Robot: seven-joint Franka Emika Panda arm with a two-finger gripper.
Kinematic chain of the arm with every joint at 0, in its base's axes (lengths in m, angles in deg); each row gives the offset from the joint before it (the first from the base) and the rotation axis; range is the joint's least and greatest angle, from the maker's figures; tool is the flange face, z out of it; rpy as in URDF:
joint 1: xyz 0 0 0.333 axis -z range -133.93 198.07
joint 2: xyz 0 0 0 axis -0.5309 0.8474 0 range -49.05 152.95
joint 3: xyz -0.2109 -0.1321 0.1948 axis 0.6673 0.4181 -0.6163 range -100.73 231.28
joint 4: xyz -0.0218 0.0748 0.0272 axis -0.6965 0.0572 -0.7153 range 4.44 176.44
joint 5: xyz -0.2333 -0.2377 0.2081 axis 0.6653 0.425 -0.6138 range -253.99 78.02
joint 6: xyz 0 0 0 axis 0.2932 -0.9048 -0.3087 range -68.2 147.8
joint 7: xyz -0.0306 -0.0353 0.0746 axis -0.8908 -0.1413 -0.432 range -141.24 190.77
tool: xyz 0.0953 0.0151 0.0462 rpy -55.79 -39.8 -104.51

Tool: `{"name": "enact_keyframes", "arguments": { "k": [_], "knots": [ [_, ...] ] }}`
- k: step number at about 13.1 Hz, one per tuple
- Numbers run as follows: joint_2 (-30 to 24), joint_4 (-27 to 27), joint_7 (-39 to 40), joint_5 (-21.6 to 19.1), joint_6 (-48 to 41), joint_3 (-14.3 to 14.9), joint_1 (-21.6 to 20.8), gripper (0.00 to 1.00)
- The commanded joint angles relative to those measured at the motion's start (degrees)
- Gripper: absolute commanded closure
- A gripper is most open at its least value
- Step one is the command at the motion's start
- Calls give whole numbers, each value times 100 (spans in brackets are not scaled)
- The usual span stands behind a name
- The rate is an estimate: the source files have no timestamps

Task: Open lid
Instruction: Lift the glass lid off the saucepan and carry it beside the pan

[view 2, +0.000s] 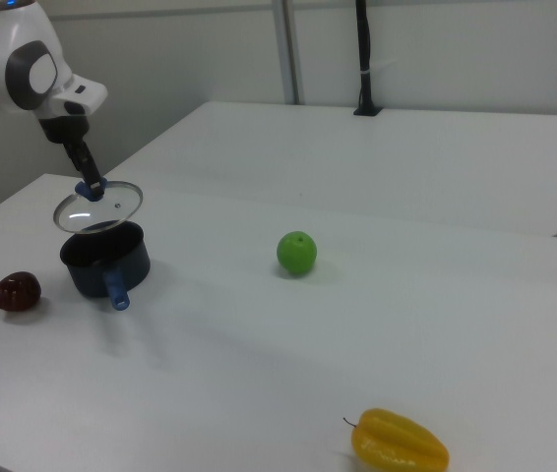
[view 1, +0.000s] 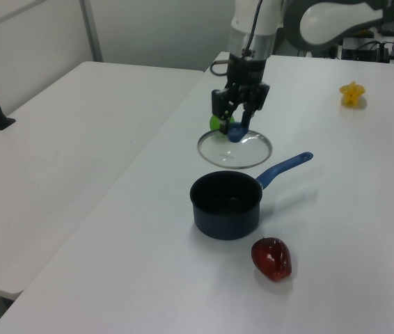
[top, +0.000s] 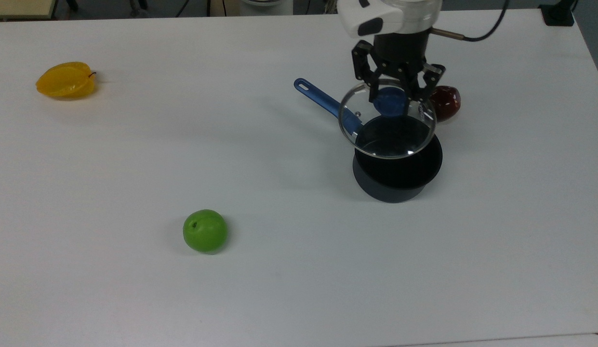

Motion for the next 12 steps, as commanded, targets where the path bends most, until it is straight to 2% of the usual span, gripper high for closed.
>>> {"name": "enact_keyframes", "arguments": {
  "k": [1,10,12],
  "knots": [
    [-417,348,612,-242,-485,-264,581,62],
    [-391,690,1833,-234,-477,-246,1706,63],
    [-347,961,1940,-225,21,-246,1847,63]
  ]
}}
